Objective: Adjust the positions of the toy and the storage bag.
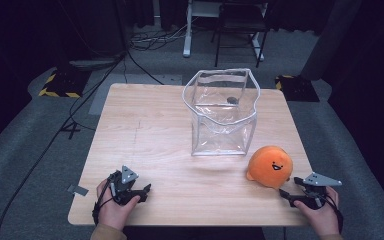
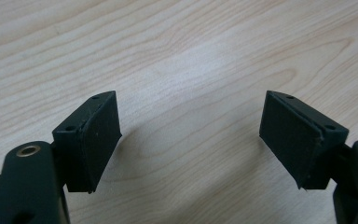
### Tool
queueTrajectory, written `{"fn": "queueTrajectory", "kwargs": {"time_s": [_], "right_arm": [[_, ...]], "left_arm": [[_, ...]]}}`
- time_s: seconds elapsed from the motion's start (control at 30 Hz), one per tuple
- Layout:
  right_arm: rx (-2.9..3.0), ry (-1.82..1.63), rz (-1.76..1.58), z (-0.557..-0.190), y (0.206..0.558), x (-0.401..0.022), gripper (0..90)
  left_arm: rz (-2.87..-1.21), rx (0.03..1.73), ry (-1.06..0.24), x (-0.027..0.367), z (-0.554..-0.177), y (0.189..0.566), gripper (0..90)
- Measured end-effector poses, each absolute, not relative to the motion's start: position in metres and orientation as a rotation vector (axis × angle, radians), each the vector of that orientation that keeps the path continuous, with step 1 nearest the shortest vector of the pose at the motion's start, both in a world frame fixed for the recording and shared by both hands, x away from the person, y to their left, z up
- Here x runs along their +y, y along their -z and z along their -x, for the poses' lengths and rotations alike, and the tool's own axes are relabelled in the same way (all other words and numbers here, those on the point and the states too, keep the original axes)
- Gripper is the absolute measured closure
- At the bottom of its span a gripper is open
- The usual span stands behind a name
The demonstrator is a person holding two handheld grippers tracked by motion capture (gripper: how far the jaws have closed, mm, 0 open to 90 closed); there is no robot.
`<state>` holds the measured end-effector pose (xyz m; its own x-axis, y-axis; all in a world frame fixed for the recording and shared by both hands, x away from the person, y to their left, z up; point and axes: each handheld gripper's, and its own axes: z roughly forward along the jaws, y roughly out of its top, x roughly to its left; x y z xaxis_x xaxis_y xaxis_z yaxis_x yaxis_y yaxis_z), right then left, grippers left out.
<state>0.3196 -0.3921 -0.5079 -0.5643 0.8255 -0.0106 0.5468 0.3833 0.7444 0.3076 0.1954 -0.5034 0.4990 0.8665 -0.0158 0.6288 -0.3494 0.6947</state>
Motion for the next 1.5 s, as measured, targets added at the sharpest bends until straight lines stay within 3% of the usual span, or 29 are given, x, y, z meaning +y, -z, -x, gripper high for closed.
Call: {"fn": "queueTrajectory", "kwargs": {"time_s": [0.1, 0.13, 0.77, 1.2, 1.5], "right_arm": [[2.257, -1.014, -1.198, -0.317, 0.507, -0.393, 27.4], [2.264, -1.037, -1.214, -0.313, 0.505, -0.396, 36.3], [2.165, -1.196, -1.227, -0.289, 0.454, -0.396, 43.5], [2.153, -1.198, -1.209, -0.278, 0.44, -0.388, 45.7], [2.149, -1.18, -1.237, -0.264, 0.443, -0.393, 45.7]], "left_arm": [[-2.097, 1.21, -0.474, 0.193, -0.308, 0.498, 20.7], [-2.088, 1.199, -0.463, 0.189, -0.309, 0.492, 20.6], [-2.086, 1.055, -0.409, 0.15, -0.323, 0.456, 29.9], [-2.11, 0.946, -0.408, 0.092, -0.372, 0.457, 36.4], [-2.073, 0.931, -0.463, 0.064, -0.404, 0.47, 48.8]]}}
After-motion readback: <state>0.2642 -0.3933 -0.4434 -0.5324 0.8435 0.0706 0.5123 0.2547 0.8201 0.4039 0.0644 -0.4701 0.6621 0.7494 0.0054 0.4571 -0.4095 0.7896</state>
